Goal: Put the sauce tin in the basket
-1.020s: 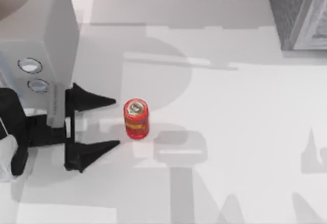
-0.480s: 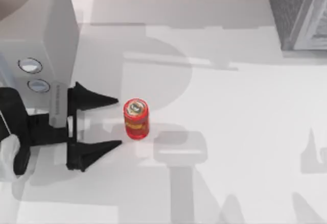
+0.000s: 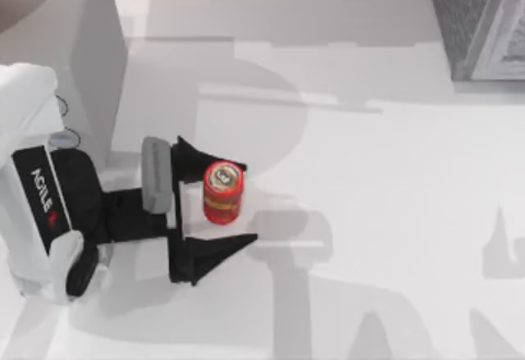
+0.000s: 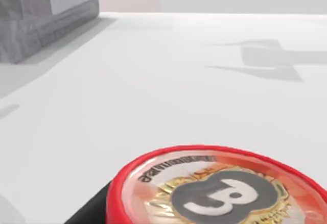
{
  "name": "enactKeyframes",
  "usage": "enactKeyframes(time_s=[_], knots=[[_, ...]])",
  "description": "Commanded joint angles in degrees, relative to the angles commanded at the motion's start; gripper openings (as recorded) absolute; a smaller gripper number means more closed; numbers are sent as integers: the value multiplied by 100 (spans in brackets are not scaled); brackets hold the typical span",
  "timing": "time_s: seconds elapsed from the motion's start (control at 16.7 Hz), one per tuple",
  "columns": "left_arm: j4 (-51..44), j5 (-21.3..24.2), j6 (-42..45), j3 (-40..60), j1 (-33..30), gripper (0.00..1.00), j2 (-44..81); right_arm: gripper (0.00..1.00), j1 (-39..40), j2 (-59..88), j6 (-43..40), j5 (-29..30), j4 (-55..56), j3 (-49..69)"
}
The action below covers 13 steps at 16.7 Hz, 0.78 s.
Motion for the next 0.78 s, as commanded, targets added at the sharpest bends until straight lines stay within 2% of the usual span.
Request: enactKeyframes(time_s=[0.18, 0.42, 0.72, 0.78], knots=[[-94, -38, 6, 199, -32, 100, 114, 100, 0, 0, 0, 0, 0, 0], [-309, 151, 3, 679, 158, 100, 372, 100, 0, 0, 0, 0, 0, 0], [-330, 164, 1, 716, 175, 100, 389, 100, 0, 0, 0, 0, 0, 0], [-330, 164, 1, 716, 175, 92, 389, 100, 0, 0, 0, 0, 0, 0]])
